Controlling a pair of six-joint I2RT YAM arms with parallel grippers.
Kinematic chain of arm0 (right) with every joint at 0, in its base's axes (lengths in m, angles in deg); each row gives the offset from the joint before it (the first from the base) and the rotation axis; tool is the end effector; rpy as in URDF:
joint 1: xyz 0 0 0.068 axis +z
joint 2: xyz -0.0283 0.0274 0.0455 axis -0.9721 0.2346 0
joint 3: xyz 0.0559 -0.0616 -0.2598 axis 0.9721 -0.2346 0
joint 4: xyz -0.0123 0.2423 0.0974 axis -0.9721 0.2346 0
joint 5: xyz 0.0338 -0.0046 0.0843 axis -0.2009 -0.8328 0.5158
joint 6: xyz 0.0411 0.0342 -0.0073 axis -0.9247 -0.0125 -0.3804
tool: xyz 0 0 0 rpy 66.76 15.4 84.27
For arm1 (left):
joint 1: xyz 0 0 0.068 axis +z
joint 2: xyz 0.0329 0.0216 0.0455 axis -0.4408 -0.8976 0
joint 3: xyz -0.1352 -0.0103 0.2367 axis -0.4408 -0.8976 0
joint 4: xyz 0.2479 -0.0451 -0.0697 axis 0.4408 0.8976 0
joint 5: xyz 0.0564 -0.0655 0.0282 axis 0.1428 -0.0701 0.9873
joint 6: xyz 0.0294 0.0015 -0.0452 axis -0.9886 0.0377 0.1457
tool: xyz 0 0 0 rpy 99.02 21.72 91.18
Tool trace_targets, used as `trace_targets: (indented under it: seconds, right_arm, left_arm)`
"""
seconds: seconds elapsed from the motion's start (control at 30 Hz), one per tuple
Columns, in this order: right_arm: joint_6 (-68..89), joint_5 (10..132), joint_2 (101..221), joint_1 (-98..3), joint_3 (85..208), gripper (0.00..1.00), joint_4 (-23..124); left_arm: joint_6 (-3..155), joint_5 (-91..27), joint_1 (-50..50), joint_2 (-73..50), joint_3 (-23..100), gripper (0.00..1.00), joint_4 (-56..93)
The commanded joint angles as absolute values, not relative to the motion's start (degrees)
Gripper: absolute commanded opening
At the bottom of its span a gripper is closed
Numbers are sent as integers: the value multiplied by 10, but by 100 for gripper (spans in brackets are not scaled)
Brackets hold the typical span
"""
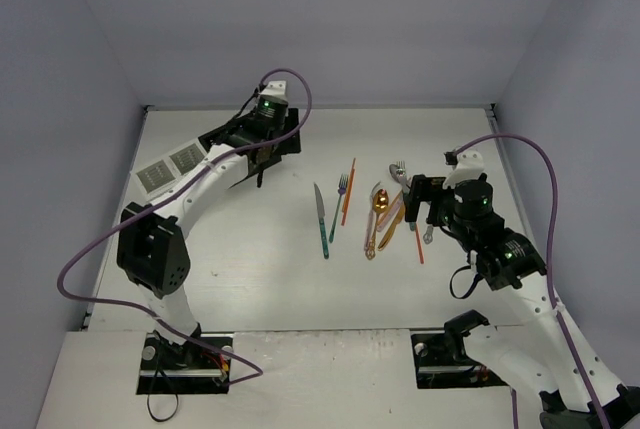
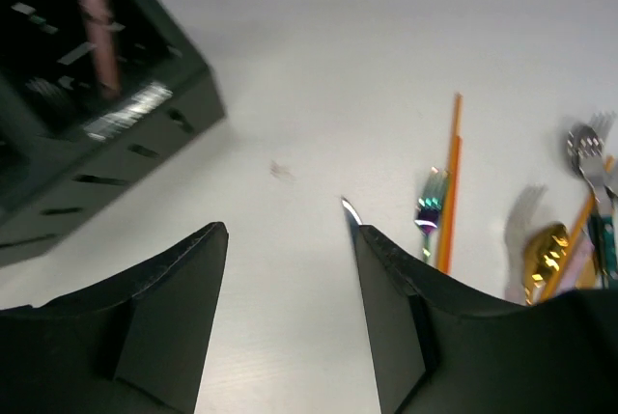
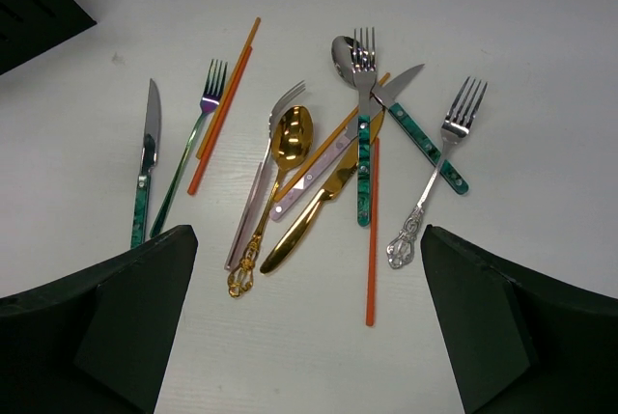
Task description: Sort the eating utensils into containers
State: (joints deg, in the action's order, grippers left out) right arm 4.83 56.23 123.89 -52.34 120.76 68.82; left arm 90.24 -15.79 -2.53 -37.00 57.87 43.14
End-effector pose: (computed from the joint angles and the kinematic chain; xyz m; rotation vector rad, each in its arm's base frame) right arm 0.1612 0.0671 0.3571 -0.0917 1.8063 0.3386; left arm 0.3652 -0.1944 0.3371 -0.0312 2.1419 -0.4191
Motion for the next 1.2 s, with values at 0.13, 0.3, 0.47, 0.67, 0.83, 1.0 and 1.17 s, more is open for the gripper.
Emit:
trace_targets:
  seconds: [0.13,0.3,0.47,0.67,0.83,1.0,1.17]
  right_arm:
    - [-4,511,1231,-529,1193,99,665]
    - [-21,514,1265,-548,1191,94,669]
    - [-30,564,1319,-607,1197,89,668]
    - [-49,609,1354,-664,1190,84,668]
    - [-69,615,1358,-667,1182,84,668]
    - [-72,620,1356,-668,1178,84,669]
    - [-70,625,1346,-669,1176,84,670]
  left_arm:
    - [973,-178,-158,-427,652,52,451]
    - [1000,-186,-179,-439,644,52,459]
    - [1009,-190,-193,-439,628,51,458]
    - [1011,-201,-233,-477,660,43,459]
    - [1018,-201,-263,-522,695,30,462]
    - [1025,-203,-284,-569,732,22,476]
    - [1025,-192,-295,-614,764,20,499]
